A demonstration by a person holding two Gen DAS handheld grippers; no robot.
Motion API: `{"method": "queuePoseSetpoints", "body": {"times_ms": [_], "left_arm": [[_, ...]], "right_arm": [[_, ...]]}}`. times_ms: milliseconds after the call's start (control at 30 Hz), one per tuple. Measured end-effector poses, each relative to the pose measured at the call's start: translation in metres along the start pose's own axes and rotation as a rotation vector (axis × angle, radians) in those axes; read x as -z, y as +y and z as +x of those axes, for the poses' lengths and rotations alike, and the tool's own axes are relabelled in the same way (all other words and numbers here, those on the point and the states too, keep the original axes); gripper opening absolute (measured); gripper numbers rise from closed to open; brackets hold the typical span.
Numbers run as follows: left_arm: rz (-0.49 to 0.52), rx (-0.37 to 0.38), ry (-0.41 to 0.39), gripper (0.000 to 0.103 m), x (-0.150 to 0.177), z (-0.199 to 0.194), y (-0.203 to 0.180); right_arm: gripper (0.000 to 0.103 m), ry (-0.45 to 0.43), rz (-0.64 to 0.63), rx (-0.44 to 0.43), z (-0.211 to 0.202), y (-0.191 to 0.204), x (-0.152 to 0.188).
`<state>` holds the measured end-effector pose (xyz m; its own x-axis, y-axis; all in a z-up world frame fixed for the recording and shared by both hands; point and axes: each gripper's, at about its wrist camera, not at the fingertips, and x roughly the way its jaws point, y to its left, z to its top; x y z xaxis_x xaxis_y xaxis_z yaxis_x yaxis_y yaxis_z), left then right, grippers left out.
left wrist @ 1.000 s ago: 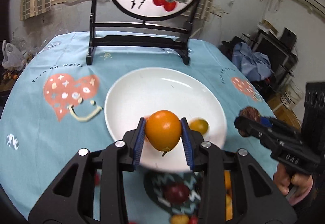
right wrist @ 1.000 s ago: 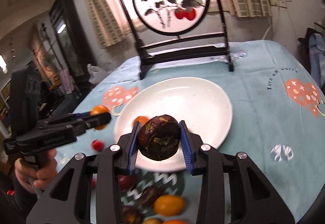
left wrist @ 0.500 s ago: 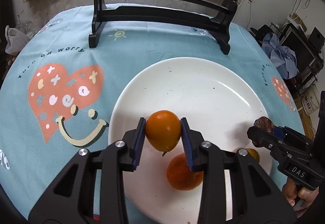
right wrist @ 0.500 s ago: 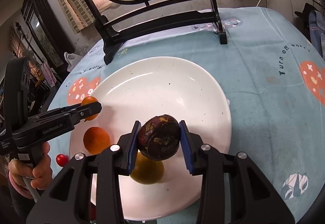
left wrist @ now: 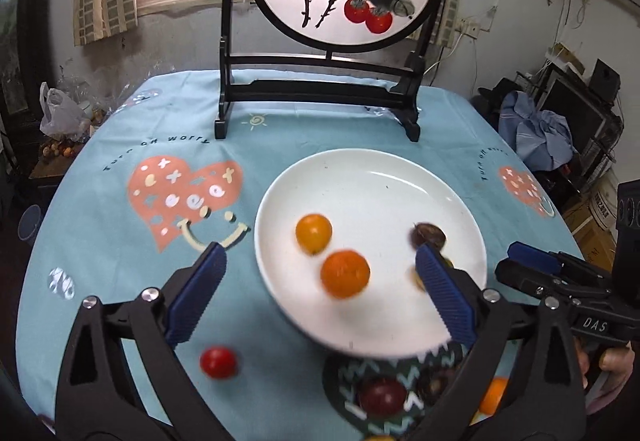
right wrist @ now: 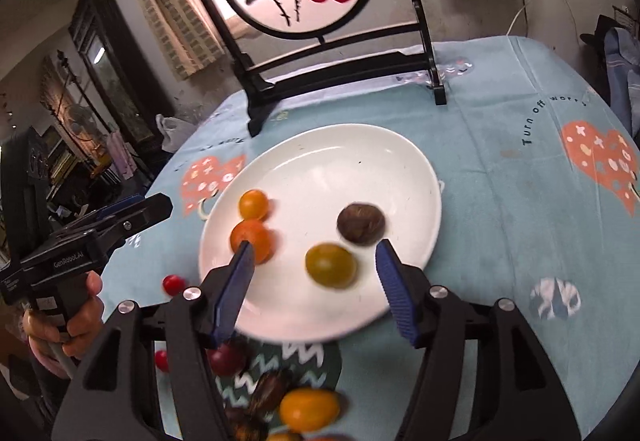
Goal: Organize fruits
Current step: 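Reach the left tool toward a red tomato while the right tool grasps a large mandarin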
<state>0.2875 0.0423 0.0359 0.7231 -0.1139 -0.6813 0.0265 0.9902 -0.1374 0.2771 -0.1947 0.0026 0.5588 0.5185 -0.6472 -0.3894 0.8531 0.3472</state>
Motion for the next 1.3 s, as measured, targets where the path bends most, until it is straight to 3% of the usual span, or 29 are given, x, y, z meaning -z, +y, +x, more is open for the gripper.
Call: {"method": "queuePoseSetpoints", "body": {"times_ms": [233,533,933,1300], "left_arm": [[0.008,-0.003,0.000,0.099,0.066,-0.035,0.012],[-0.025,0.047,0.020,0.099,0.131,-0.042,0.037],[0.023,0.036,0.047,0.099,0.138,-0.036,0.025],[0.014,0.026,0.073,0.099,0.138,-0.029,0.029]], "right_arm": [[0.064,-0.077,-0.057,0.001,-0.036,0.009,0.060],[0.064,-0.003,-0.010,-0.017,-0.037,0.004,0.104],[0.064,0.059,-0.035,0.032,-0.027,0.005,0.114],[0.063,0.082,0.004,0.008,-0.026,-0.004,0.114]]}}
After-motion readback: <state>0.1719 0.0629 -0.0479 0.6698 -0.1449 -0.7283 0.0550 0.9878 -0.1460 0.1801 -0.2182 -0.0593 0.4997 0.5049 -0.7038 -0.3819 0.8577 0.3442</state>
